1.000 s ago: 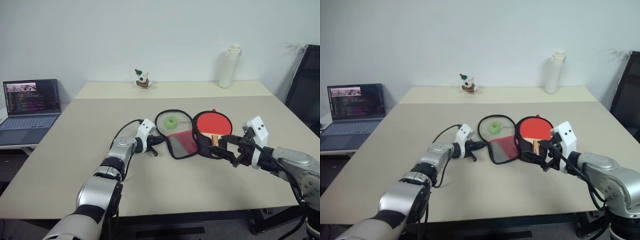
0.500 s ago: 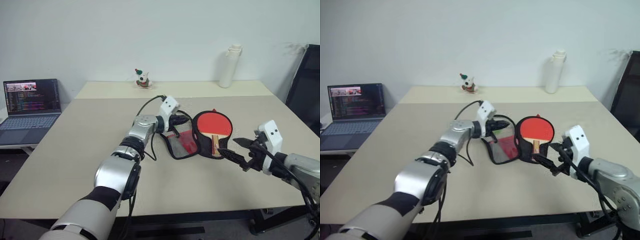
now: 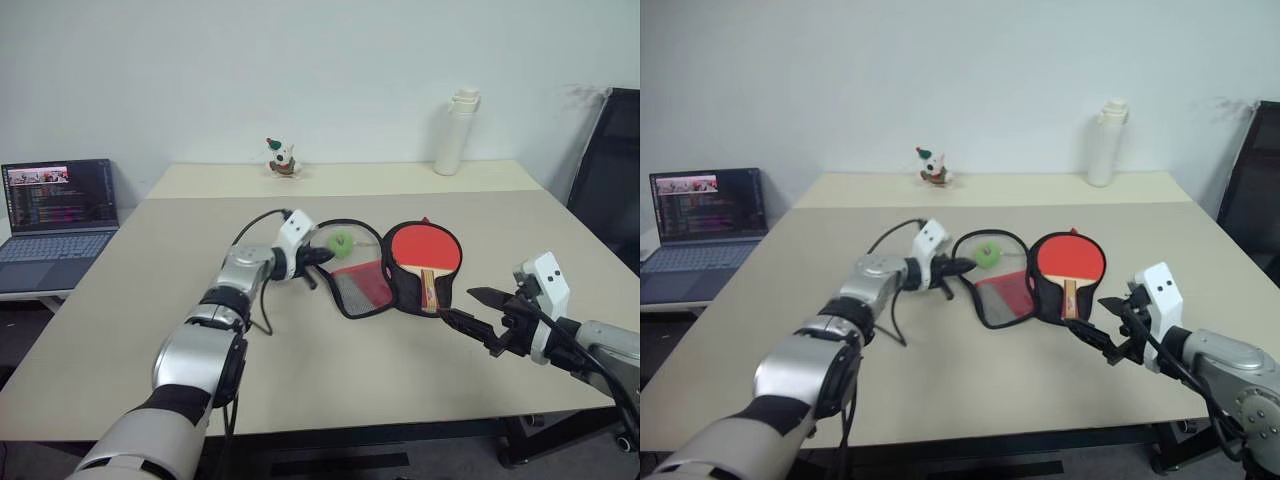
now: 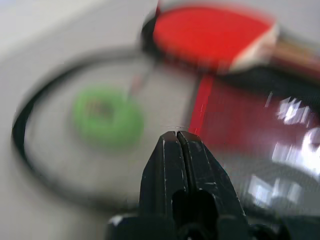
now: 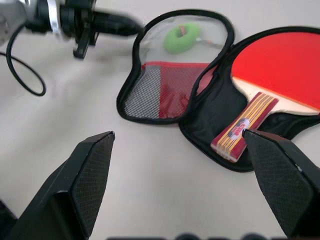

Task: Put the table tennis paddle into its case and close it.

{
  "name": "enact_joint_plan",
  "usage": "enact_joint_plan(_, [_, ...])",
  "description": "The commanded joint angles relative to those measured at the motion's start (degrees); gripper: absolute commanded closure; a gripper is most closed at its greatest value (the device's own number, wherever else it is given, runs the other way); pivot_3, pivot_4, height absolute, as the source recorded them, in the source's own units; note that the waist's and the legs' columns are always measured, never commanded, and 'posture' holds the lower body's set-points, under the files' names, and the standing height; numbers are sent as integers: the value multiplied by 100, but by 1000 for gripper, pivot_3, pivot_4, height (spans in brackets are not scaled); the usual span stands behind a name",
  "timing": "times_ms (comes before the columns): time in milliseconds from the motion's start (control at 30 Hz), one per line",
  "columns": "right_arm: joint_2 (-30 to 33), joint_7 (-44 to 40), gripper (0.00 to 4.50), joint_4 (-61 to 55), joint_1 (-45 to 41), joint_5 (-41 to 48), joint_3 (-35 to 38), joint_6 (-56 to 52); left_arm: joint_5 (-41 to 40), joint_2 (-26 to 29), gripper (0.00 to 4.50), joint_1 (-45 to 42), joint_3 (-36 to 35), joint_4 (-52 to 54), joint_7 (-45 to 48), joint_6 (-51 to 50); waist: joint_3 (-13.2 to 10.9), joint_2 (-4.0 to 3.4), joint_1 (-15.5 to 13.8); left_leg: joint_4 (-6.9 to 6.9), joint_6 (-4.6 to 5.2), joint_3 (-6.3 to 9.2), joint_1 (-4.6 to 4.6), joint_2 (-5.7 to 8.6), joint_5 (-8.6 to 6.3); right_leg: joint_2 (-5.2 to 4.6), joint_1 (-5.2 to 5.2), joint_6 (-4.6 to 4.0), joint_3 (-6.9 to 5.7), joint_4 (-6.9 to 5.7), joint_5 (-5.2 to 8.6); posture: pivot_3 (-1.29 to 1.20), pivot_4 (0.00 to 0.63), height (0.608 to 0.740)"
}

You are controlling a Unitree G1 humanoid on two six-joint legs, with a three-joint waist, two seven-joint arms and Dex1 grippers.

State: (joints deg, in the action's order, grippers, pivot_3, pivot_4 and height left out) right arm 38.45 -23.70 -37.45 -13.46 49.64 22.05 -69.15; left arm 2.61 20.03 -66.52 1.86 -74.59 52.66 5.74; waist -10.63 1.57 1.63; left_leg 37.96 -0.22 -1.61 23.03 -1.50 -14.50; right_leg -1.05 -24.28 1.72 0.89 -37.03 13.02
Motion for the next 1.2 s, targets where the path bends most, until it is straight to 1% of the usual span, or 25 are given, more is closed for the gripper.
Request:
enact_joint_plan(33, [127,-55,0,16,-178,44,-78,198,147,114,4455,15,44,184,-254,-136,0,0,-14,1,0,0,0,0,0,0,0,0,-1,-2,0,0,150,740])
enact_joint_plan(233, [193,-62,0,145,-291,17,-243,300,239,93,4455,257,9,150,-554,-297,1,2,-42,3,0,-2,0,3,0,-4,4,0,-1,0,0,0,150,740])
enact_joint_plan(400, [267,-36,0,135,-263,56,-250,311,78,-205,4455,373,-194,103,-752,-319,2,3,-65,5,0,-2,2,3,0,-4,4,0,-6,-2,-1,0,150,740])
enact_joint_plan(500, [318,-38,0,123,-230,48,-257,319,-61,-509,4455,375,-399,46,-918,-327,2,4,-70,7,0,-3,0,3,0,-5,7,0,-4,-3,-1,0,150,740])
enact_joint_plan(633, [342,-21,0,81,-206,74,-244,307,-52,-878,4455,269,-478,-18,-1092,-290,2,4,-87,7,0,-3,0,4,0,-5,7,1,-4,-2,-1,0,150,740])
enact_joint_plan(733, [345,8,0,41,-177,92,-228,296,-4,-1040,4455,188,-500,-59,-1236,-328,2,3,-100,7,0,-4,-1,3,0,-4,7,0,-3,-3,-1,0,150,740])
enact_joint_plan(867, [346,68,0,-25,-103,116,-162,284,82,-1257,4455,-57,-460,-75,-1250,-251,2,4,-119,7,0,-3,-1,4,0,-3,7,0,-4,-5,-1,0,150,740])
enact_joint_plan(1067, [382,189,0,-95,-8,202,-26,273,140,-1548,4455,-721,-434,-121,-1155,-97,2,4,-144,8,0,-5,4,9,0,-4,7,2,-4,3,-1,0,150,740])
enact_joint_plan(1200, [343,408,0,-301,139,319,170,209,291,-1973,4455,-1161,-322,-205,-1196,-42,2,4,-149,6,0,-6,3,14,0,-3,7,2,-4,3,-1,0,150,740])
